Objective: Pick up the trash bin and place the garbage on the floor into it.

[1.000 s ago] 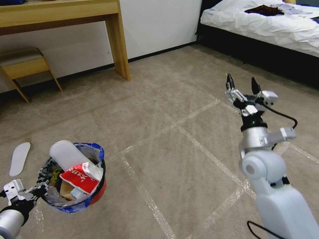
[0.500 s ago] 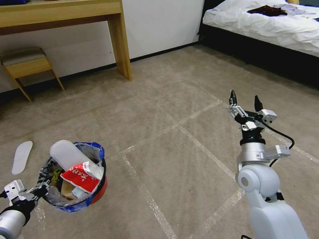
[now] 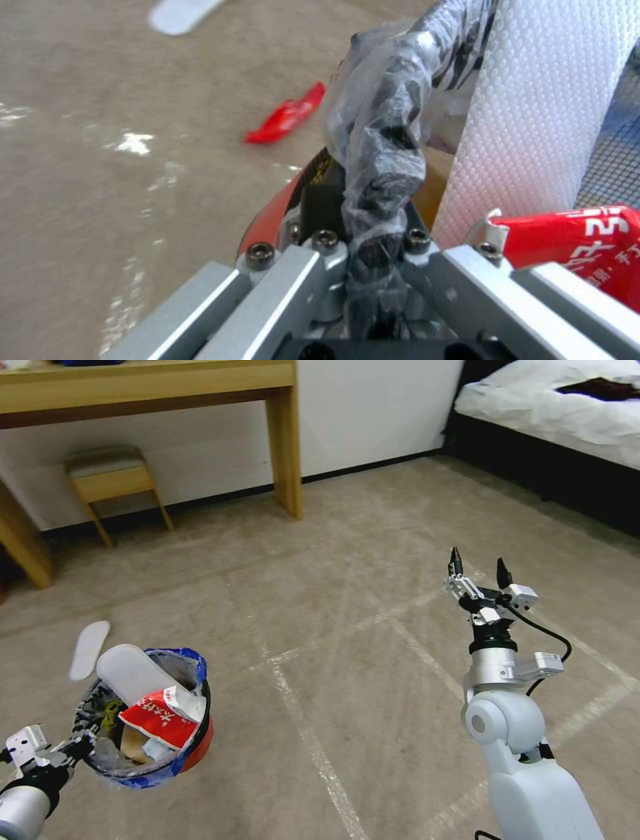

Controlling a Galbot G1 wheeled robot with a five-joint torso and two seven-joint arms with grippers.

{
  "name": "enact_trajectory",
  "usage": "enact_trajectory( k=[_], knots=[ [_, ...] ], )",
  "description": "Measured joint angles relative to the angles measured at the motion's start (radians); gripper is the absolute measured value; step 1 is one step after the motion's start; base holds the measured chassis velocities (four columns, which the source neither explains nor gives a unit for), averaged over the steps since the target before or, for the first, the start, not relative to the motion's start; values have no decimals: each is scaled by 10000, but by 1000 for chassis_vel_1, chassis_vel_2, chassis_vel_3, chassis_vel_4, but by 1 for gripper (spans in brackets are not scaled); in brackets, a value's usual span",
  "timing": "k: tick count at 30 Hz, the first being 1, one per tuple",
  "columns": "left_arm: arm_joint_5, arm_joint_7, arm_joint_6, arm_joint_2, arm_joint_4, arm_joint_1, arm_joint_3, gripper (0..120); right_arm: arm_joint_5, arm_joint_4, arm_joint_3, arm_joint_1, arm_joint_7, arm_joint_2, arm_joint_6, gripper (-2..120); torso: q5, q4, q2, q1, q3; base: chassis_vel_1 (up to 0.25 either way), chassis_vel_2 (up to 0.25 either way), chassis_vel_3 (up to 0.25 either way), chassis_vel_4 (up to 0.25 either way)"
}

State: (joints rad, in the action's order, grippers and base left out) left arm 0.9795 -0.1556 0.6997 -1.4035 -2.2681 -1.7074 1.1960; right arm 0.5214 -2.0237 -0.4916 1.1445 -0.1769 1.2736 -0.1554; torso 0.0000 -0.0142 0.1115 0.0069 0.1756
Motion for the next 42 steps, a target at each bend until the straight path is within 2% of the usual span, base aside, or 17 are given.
enact_trajectory(
  k=[30, 36, 42],
  knots=[
    [-118, 18, -52, -151, 117, 69, 39, 0, -51, 369, 192, -279, -40, 40, -77, 100, 0, 3, 0, 0, 0, 96, 104, 98, 96],
    [-75, 22, -56, -147, 116, 37, 70, 0, -70, 360, 202, -242, -41, 64, -87, 100, 0, -5, 0, 0, 0, 7, 7, 11, 5],
    [-70, 36, -72, -175, 115, -2, 109, 0, -78, 323, 209, -203, -41, 77, -90, 100, 0, -1, 0, 1, 0, 17, 19, 21, 16]
  ],
)
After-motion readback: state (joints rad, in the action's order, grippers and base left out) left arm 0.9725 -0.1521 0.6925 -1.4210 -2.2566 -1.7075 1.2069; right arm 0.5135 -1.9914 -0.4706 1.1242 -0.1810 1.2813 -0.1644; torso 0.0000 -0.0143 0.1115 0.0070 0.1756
